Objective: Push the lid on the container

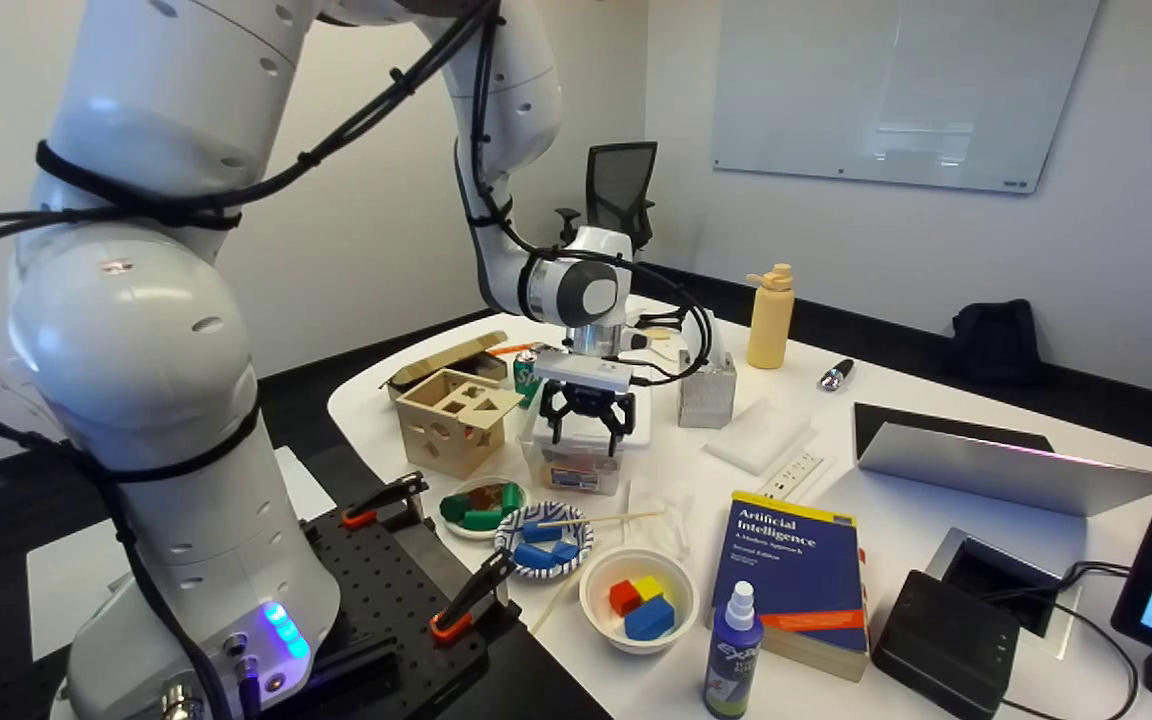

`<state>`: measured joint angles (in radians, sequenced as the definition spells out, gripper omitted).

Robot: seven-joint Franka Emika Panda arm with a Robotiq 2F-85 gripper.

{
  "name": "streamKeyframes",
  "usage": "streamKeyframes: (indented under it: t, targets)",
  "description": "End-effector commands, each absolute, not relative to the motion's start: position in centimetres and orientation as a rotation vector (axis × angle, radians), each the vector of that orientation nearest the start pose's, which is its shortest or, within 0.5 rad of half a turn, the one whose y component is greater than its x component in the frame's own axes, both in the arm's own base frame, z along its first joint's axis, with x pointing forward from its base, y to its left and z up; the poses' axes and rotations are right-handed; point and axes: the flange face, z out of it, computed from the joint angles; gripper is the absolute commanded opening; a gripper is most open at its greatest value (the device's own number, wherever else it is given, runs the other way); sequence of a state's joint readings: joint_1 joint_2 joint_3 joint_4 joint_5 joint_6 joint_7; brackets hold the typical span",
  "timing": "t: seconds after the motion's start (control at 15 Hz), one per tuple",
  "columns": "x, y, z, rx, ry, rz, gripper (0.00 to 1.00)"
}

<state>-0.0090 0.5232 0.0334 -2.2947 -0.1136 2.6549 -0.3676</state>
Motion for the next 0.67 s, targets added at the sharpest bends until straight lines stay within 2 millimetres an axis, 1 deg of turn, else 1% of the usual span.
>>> streamKeyframes:
  t: [0.0, 0.33, 0.6]
  targets:
    - [51.4, 1.9, 10.1, -3.037, -0.786, 0.237, 1.0]
    - [52.3, 2.4, 9.3, -3.029, -0.809, 0.234, 1.0]
    - [52.8, 2.9, 9.3, -3.022, -0.821, 0.218, 1.0]
